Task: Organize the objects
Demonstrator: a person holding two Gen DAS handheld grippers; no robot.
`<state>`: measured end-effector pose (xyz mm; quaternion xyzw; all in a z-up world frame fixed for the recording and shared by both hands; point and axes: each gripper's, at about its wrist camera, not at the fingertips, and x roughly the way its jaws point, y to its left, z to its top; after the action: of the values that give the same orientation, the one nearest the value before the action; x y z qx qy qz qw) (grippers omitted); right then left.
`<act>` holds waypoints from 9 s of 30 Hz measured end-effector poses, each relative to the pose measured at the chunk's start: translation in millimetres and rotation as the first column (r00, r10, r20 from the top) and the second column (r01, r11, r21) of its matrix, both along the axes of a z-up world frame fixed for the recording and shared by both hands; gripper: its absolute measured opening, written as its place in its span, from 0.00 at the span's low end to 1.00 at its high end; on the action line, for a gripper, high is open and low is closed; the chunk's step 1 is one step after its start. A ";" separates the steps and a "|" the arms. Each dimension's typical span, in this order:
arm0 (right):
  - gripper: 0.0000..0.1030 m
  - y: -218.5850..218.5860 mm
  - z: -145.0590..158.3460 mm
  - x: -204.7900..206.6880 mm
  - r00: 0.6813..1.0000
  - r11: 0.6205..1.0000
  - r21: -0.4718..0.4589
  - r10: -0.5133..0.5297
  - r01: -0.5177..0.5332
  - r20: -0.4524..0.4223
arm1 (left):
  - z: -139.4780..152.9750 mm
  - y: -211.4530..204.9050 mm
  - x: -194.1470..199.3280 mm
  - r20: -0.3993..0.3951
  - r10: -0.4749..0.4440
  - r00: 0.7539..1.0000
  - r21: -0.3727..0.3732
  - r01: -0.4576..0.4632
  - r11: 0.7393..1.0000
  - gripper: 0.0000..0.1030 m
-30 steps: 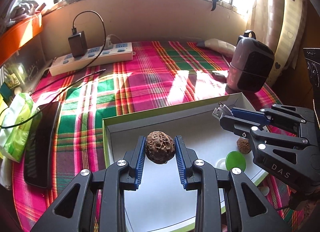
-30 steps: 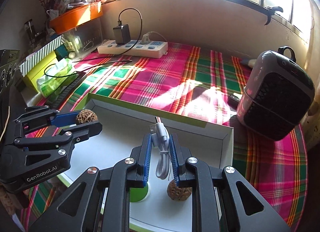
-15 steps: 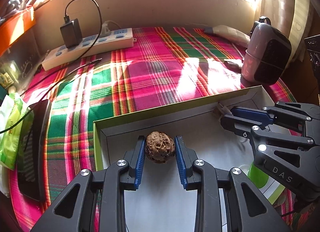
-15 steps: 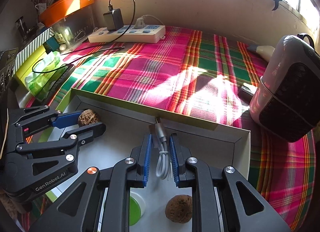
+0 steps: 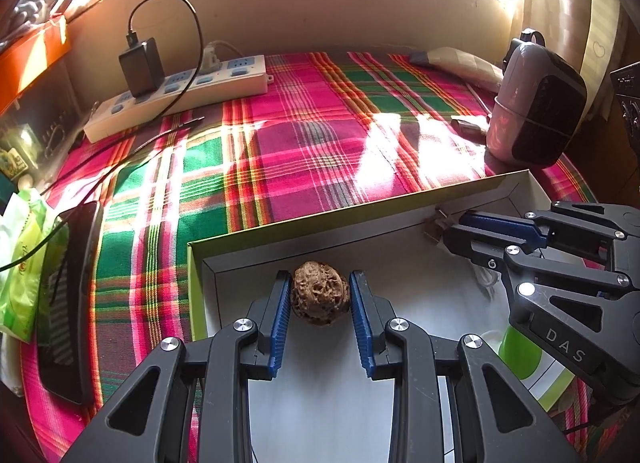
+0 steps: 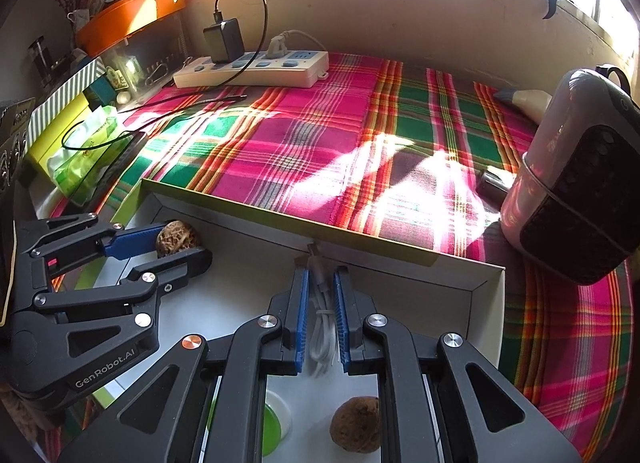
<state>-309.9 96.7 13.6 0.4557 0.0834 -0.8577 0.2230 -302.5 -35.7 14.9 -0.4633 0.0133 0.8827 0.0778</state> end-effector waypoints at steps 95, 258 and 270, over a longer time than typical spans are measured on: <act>0.35 63.9 -2.5 153.5 0.994 0.999 -0.047 0.014 -0.020 -0.110 | 9.7 -18.1 187.7 -0.021 0.003 1.000 0.169 0.001 0.986 0.36; 0.18 65.3 -4.0 159.4 0.993 0.997 -0.037 -0.066 0.063 -0.095 | -6.1 9.2 188.8 -0.056 0.021 0.998 0.029 -0.019 0.999 0.27; 0.18 65.4 -3.5 161.6 0.993 0.997 -0.040 -0.066 0.063 -0.098 | -4.0 7.9 190.1 -0.060 0.027 0.998 0.044 -0.024 0.999 0.27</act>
<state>-148.3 162.0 10.0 0.4108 0.0639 -0.8875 0.1990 -112.4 -27.8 10.9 -0.4347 -0.0092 0.8973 0.0760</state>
